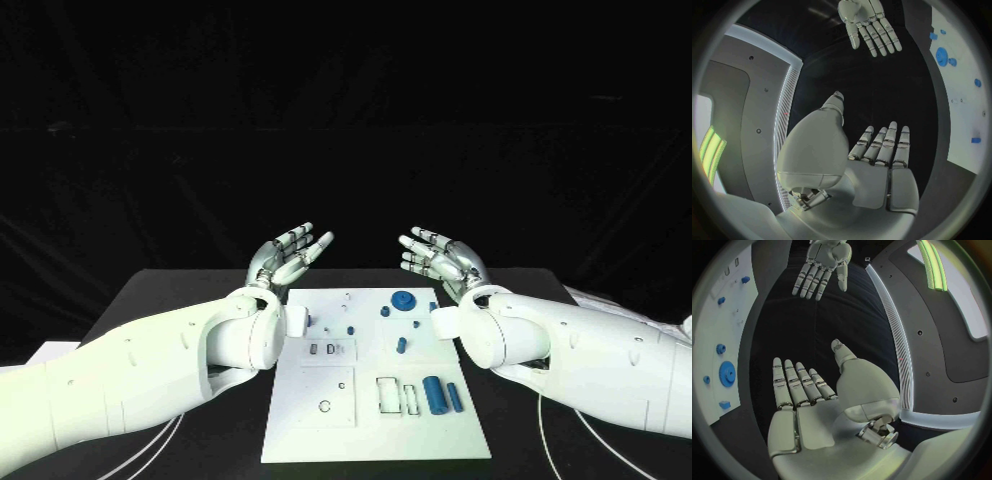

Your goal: Assemble the parts on the task board

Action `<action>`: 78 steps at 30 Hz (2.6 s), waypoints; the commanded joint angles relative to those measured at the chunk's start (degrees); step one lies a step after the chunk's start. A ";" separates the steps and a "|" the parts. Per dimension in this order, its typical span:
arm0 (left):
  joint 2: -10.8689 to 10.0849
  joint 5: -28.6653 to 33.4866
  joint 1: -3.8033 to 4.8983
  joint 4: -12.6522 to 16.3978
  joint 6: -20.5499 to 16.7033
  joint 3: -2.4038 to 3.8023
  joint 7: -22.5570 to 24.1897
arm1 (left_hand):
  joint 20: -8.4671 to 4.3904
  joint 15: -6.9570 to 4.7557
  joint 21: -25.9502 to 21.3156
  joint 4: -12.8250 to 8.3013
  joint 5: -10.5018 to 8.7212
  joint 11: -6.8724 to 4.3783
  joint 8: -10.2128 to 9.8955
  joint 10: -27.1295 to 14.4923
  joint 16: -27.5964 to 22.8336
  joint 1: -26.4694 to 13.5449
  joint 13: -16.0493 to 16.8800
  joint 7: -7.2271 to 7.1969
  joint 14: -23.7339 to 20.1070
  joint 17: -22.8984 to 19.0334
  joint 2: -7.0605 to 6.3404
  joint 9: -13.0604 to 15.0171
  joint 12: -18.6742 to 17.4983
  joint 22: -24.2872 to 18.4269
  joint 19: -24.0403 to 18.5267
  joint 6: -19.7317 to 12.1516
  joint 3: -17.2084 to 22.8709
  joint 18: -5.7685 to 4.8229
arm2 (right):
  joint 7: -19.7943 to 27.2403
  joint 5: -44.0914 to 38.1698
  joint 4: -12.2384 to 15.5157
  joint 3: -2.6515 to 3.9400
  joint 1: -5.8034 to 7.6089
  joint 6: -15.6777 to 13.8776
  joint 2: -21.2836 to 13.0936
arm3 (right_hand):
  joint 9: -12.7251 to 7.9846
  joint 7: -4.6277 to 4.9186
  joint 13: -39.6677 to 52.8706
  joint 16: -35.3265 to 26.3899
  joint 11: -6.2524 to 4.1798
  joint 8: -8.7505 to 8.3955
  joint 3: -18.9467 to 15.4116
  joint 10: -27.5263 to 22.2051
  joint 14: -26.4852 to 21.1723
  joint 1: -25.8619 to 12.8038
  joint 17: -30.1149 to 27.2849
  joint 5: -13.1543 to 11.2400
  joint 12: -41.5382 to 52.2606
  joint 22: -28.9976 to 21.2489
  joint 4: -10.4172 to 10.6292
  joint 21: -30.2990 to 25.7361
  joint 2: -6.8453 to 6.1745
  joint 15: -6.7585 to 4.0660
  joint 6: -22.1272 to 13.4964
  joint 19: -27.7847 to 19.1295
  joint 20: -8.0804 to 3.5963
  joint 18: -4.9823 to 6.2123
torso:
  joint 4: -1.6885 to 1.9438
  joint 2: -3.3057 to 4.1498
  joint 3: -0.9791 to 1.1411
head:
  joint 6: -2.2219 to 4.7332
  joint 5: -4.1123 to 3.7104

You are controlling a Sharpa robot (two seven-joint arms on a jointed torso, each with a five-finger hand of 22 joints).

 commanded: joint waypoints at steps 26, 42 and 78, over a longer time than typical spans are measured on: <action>-5.28 -0.18 -0.18 4.24 8.24 0.03 3.02 | -2.24 -5.23 10.64 -3.72 0.18 -3.05 4.42 34.14 9.30 6.39 1.81 4.20 34.10 4.67 6.07 1.67 5.04 4.35 31.41 29.52 -1.28 4.77 | -6.01 -33.15 -3.74 -0.39 3.68 10.22 -2.57 | 1.58 4.90 0.99 4.22 -4.32 1.85 9.11 29.21 30.82 10.04 1.17 -4.42 2.42 2.80 -9.25 8.86 -0.12 -5.62 30.76 20.05 -1.98 4.89 | 0.38 3.88 0.03 | 1.50 -0.92; -9.72 9.48 0.04 14.00 15.24 0.73 -1.38 | -3.47 -6.30 11.34 -5.26 0.26 -3.63 4.35 36.46 11.48 7.42 1.83 4.16 37.11 7.18 7.56 1.55 5.72 4.50 34.71 31.31 -0.81 4.67 | -21.90 -69.08 -5.73 0.46 6.80 18.63 -1.22 | 1.69 2.05 1.16 10.28 -7.66 2.12 10.54 37.10 45.31 11.57 4.33 -4.02 1.62 10.29 -10.40 22.17 -4.22 -10.69 36.27 27.41 -7.75 4.68 | 1.19 8.38 -0.65 | 3.69 -2.31; -12.73 8.74 1.02 20.57 16.66 1.41 -3.33 | -3.50 -6.32 11.31 -5.37 0.20 -3.57 4.29 36.44 11.65 7.34 1.80 4.30 37.12 7.36 7.40 1.52 5.75 4.48 34.82 31.24 -0.90 4.65 | -30.30 -93.78 -5.65 0.58 8.62 24.53 1.41 | 1.68 -0.15 1.13 49.80 -9.42 1.85 15.39 36.20 53.05 8.97 37.38 -4.78 1.34 27.44 -5.86 49.87 -7.99 -13.31 36.82 29.81 -10.46 4.79 | 2.80 13.62 -1.25 | 4.82 -4.13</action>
